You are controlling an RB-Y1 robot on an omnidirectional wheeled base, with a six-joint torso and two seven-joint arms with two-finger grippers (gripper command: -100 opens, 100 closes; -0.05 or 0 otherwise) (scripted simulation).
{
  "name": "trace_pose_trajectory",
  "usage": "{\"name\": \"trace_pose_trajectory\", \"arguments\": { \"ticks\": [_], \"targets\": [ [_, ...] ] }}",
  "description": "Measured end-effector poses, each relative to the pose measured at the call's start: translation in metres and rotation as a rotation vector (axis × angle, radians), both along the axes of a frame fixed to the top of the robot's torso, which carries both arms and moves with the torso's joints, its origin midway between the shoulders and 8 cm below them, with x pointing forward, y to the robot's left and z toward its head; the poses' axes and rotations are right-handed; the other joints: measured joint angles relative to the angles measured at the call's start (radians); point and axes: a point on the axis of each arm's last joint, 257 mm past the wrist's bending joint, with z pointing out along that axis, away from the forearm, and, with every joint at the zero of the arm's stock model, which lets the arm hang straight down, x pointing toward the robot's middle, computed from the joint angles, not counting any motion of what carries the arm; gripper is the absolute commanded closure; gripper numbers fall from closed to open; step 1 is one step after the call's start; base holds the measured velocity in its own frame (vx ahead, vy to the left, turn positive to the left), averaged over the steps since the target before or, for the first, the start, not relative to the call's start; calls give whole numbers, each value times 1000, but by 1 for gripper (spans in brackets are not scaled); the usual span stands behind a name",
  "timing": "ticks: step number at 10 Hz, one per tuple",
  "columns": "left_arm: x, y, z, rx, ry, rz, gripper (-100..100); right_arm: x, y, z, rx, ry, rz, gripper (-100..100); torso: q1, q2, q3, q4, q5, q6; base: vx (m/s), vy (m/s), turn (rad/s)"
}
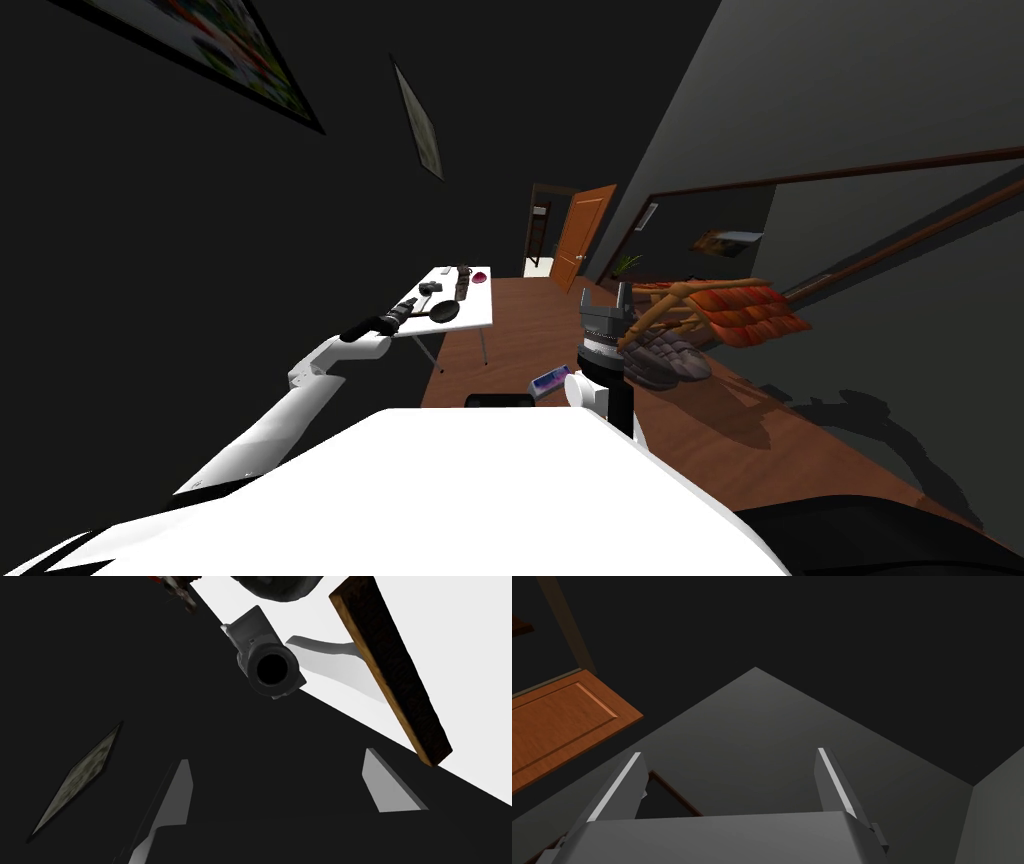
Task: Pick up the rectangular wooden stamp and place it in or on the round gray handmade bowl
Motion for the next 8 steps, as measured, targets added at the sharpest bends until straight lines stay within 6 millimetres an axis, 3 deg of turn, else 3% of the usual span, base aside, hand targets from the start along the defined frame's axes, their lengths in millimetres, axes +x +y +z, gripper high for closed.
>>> {"name": "trace_pose_trajectory", "arguments": {
  "ticks": [5, 8],
  "targets": [
    [-6, 62, -22, -3, 161, 103, -100, 0, 0, 0, 0, 0, 0, 0, 3, -1, 0, 0, 1, 0, 9, -20, -51],
    [-16, 89, -36, -16, 244, 157, -100, 0, 0, 0, 0, 0, 0, 0, 5, -1, 0, 0, 1, 0, 10, -4, -32]
  ]
}}
